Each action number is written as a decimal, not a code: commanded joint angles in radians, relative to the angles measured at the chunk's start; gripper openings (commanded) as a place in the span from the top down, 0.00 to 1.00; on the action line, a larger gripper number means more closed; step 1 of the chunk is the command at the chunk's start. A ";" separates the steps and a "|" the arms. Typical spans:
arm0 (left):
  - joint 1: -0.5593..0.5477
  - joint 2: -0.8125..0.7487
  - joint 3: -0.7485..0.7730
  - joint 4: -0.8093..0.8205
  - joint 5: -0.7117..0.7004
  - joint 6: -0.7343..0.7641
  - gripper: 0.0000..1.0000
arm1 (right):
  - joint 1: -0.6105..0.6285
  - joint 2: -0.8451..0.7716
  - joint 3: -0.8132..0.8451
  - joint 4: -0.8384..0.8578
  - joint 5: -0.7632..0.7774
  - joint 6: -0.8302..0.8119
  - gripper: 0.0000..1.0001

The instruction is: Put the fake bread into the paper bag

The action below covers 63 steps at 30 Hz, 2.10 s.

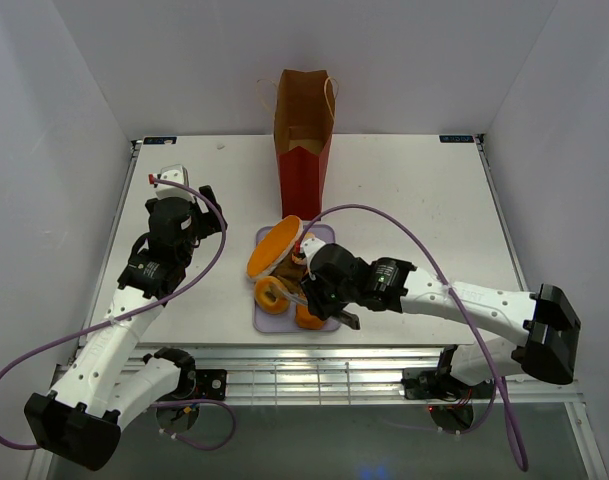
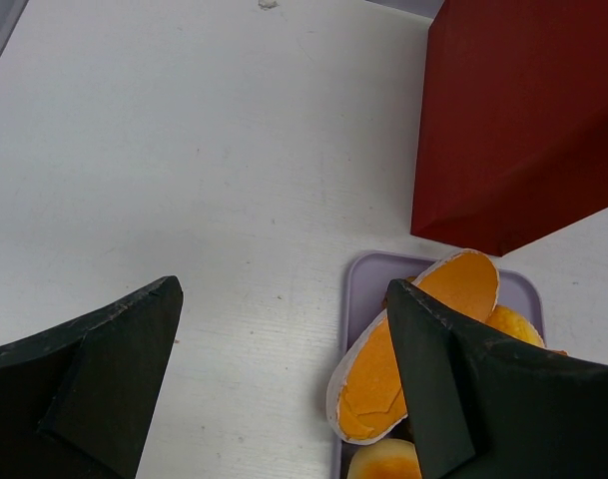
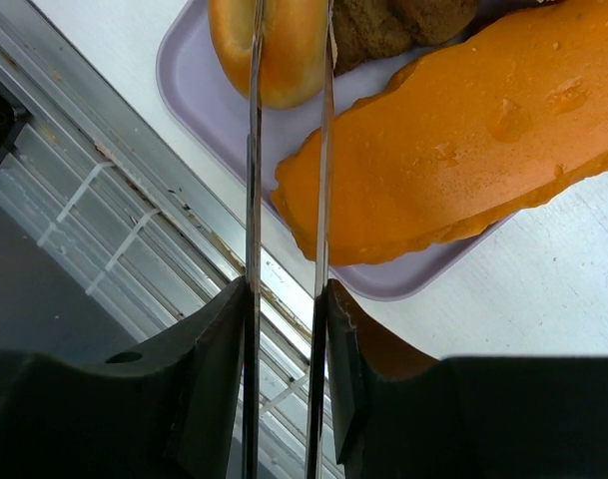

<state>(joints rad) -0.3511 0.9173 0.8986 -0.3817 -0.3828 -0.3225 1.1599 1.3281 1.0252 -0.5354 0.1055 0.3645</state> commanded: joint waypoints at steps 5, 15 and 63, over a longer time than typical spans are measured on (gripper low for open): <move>-0.005 -0.020 0.002 0.009 -0.002 -0.003 0.06 | 0.006 -0.059 0.082 0.017 0.025 0.002 0.64; -0.006 -0.020 0.003 0.007 -0.002 -0.003 0.02 | 0.004 -0.096 0.160 0.009 0.034 -0.035 0.64; -0.006 -0.023 -0.001 0.007 0.009 -0.006 0.02 | -0.654 0.488 1.133 -0.011 -0.095 -0.305 0.55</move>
<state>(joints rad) -0.3531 0.9051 0.8982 -0.3817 -0.3740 -0.3229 0.5266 1.7992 2.0720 -0.5915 0.0277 0.0700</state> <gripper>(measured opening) 0.979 0.455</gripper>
